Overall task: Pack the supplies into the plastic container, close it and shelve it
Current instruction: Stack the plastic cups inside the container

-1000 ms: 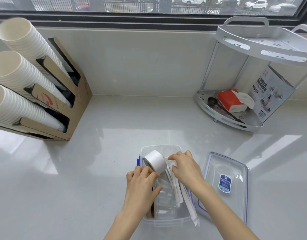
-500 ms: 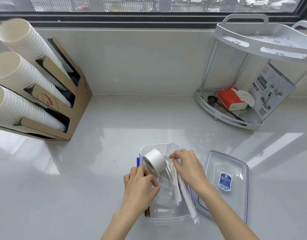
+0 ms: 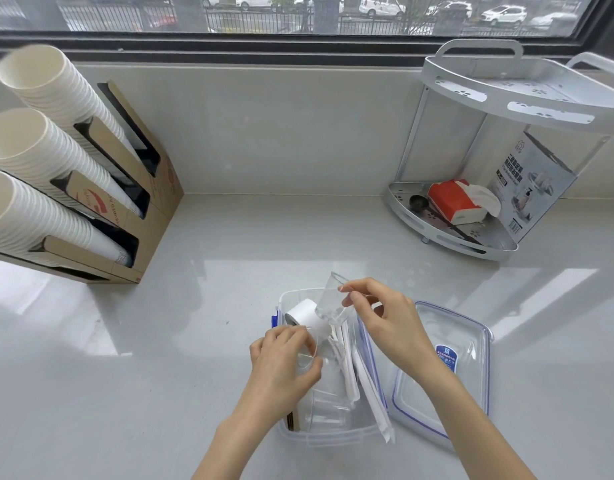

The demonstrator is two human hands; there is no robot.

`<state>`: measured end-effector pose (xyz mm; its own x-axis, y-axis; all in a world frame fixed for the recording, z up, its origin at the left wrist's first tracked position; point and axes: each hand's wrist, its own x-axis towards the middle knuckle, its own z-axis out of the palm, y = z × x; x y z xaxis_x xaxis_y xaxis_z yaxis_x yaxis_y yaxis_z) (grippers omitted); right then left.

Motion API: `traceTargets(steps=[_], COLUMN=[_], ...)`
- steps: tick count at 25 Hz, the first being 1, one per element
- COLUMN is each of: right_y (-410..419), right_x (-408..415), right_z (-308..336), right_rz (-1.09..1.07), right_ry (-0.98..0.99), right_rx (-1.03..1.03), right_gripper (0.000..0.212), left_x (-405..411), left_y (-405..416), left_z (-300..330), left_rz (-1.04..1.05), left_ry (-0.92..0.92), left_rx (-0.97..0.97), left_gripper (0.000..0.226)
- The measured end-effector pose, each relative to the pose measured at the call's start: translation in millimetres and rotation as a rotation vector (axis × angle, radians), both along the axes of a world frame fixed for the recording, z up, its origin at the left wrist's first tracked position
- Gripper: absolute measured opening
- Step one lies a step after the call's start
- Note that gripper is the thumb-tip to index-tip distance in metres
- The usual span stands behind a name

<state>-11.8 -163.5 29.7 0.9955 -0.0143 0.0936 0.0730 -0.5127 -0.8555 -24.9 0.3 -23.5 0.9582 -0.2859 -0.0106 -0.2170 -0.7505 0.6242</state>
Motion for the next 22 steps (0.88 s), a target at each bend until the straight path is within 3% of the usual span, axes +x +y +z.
traceTargets(steps=[6, 14, 22], right_y=[5.9, 1.5, 13.6], right_x=[-8.9, -10.9, -16.8], right_z=[12.4, -7.9, -19.8], right_rz=[0.147, 0.272, 0.440], right_ry=[-0.002, -0.004, 0.026], right_rx=[0.039, -0.234, -0.293], right_gripper=[0.025, 0.018, 0.026], left_x=[-0.3, 0.1, -0.4], left_y=[-1.9, -3.5, -1.2], left_z=[15.2, 13.9, 14.3], left_rz=[0.018, 0.012, 0.088], left_ry=[0.144, 0.053, 0.076], left_rx=[-0.312, -0.295, -0.375], left_gripper=[0.039, 0.051, 0.053])
